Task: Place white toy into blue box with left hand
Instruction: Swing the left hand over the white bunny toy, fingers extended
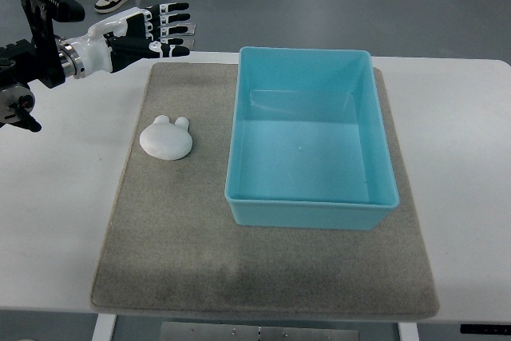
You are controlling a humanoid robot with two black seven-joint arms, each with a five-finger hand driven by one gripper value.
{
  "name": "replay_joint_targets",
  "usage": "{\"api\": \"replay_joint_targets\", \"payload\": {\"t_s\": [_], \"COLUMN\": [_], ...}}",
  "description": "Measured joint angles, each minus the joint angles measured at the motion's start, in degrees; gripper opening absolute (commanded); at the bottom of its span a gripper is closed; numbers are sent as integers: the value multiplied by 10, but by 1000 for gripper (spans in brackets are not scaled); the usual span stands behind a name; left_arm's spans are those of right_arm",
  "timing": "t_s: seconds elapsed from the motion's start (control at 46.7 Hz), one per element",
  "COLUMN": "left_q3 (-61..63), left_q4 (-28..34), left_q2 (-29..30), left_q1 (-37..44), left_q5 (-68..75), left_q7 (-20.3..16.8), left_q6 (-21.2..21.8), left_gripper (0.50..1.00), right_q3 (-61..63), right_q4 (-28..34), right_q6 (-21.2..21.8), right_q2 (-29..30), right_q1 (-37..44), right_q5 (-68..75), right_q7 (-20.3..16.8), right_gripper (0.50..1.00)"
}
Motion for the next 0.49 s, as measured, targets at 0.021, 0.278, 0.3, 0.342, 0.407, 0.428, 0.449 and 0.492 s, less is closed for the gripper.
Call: {"api": "replay_joint_targets", "payload": {"t_s": [0.021, 0.278, 0.3, 0.342, 0.407, 0.428, 0.449, 0.492], "left_q3": [3, 5, 5, 5, 5, 5, 5, 5], "left_q4": [-5, -19, -19, -26, -39, -43, -47, -54], "left_q2": [3, 27, 29, 33, 38, 40, 40, 41], "left_q1": [-2, -14, -15, -18, -23, -25, -26, -27], "left_q5": [18, 207, 217, 241, 279, 291, 304, 336], "left_q7": [0, 0, 0, 0, 0, 0, 0, 0], "left_q6": [0, -53, -58, -69, -78, -79, -80, -80], "left_gripper": [992, 992, 992, 992, 992, 992, 992, 992], "right_q3": [0, 0, 0, 0, 0, 0, 0, 0], "right_q4": [0, 0, 0, 0, 0, 0, 0, 0], "right_q6": [0, 0, 0, 0, 0, 0, 0, 0], "right_q2": [0, 0, 0, 0, 0, 0, 0, 0], "right_q1": [0, 0, 0, 0, 0, 0, 0, 0], "right_q5": [0, 0, 0, 0, 0, 0, 0, 0], "right_q7": [0, 0, 0, 0, 0, 0, 0, 0], "right_gripper": [936, 936, 936, 936, 936, 936, 936, 936]}}
